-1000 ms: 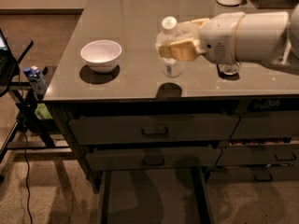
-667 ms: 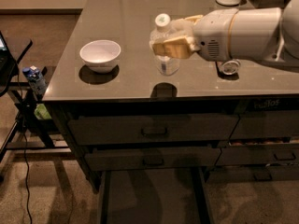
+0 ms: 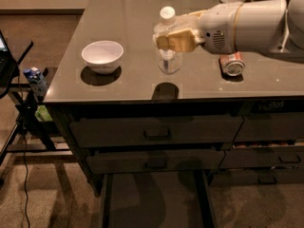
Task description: Pick blue plastic bottle from bottom drawer and place on counter
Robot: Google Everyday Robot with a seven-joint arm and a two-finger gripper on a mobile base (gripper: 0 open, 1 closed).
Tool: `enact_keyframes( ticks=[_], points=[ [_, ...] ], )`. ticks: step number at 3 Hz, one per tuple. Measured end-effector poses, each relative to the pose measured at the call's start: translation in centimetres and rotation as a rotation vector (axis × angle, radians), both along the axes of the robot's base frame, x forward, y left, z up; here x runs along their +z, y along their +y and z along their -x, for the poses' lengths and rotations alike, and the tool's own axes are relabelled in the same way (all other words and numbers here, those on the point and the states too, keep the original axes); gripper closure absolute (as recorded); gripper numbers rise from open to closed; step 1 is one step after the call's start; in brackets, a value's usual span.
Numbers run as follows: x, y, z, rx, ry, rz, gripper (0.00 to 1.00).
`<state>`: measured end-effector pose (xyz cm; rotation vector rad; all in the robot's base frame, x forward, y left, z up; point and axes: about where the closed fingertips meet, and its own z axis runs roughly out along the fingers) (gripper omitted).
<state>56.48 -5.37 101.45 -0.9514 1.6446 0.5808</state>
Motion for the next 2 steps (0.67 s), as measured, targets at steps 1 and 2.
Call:
enact_keyframes(
  ticks=[1, 2],
  points=[
    [0.5, -1.0, -1.4, -0.004, 0.036, -0.028, 1.00],
    [0.7, -2.0, -2.5, -0.001, 0.068, -0.048, 1.00]
  ],
)
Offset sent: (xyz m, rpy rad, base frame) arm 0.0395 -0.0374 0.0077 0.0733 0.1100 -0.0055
